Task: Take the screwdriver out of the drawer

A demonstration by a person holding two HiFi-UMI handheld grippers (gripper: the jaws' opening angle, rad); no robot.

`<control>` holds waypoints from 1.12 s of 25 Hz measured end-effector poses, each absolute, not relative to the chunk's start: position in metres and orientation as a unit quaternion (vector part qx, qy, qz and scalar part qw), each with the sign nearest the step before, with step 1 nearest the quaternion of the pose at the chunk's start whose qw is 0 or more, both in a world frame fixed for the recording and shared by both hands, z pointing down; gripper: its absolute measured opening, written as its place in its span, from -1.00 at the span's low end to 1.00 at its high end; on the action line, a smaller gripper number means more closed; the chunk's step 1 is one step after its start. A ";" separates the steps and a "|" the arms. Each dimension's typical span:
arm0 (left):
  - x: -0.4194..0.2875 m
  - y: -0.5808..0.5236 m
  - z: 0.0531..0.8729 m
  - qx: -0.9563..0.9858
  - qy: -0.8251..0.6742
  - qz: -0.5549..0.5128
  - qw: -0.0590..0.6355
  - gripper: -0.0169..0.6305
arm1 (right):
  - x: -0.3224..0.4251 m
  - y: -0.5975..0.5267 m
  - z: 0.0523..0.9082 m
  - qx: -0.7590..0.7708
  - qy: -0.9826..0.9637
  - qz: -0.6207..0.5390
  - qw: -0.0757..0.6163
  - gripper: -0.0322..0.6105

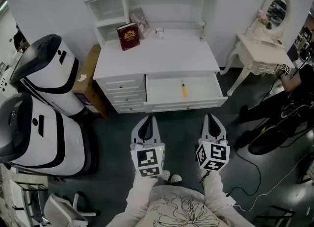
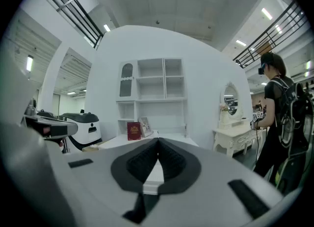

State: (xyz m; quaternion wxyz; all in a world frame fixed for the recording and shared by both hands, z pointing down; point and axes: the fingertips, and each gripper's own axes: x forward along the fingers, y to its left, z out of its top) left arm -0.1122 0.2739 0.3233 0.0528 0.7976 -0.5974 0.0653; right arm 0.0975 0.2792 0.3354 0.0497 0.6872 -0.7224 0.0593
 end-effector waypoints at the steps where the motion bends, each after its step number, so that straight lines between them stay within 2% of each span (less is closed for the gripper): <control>1: -0.113 0.273 0.323 0.798 -0.597 0.065 0.053 -0.92 | 0.097 0.279 0.336 0.687 -0.722 0.060 0.049 -0.89; 28: -0.131 0.247 0.357 0.806 -0.582 0.083 0.073 -0.92 | 0.088 0.261 0.375 0.709 -0.697 0.091 0.056 -0.89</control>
